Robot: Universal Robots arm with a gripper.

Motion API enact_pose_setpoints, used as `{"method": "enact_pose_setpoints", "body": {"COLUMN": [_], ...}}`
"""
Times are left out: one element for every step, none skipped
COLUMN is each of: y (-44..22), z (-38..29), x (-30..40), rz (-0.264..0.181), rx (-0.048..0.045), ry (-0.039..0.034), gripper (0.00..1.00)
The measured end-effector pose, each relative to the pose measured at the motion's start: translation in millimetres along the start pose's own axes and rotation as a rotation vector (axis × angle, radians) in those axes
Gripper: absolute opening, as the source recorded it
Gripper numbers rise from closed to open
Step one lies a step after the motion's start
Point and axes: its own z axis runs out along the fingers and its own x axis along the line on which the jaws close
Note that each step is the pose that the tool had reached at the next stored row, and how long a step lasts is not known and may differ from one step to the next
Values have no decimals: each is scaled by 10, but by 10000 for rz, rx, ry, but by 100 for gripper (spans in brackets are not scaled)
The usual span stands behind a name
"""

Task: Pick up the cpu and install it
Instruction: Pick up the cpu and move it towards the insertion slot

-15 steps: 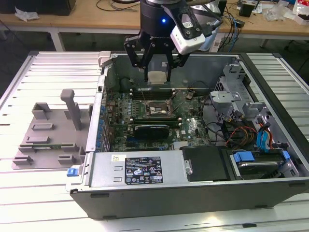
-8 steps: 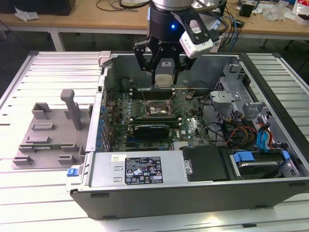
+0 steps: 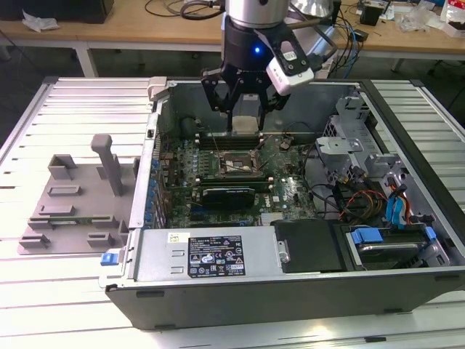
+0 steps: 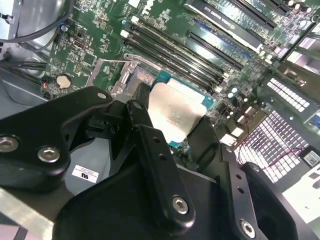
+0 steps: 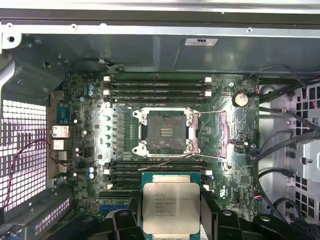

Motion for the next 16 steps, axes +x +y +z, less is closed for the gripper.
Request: {"method": "enact_pose_setpoints", "body": {"y": [1, 5, 15, 55, 77, 121, 186, 257, 292, 302, 309, 324, 342, 347, 348, 348], "z": [11, 32, 61, 139, 174, 197, 218, 246, 265, 288, 298, 310, 331, 348, 371, 397], "x": [1, 1, 2, 4, 5, 14, 22, 23, 19, 1, -15, -21, -26, -33, -43, -48], "rz": [1, 2, 1, 1, 1, 1, 1, 2, 0, 1, 1, 3, -2, -29, -60, -77], "rx": [-1, 0, -1, -1, -2, -1, -1, 0, -3, 0, 0, 0, 4, 15, 20, 21], "ry": [-1, 0, -1, -1, -1, -1, -1, -1, -2, 0, -1, -1, 0, -1, -1, 0], "gripper": [55, 55, 55, 55, 55, 55, 55, 55, 55, 55, 55, 55, 55, 55, 55, 55]}}
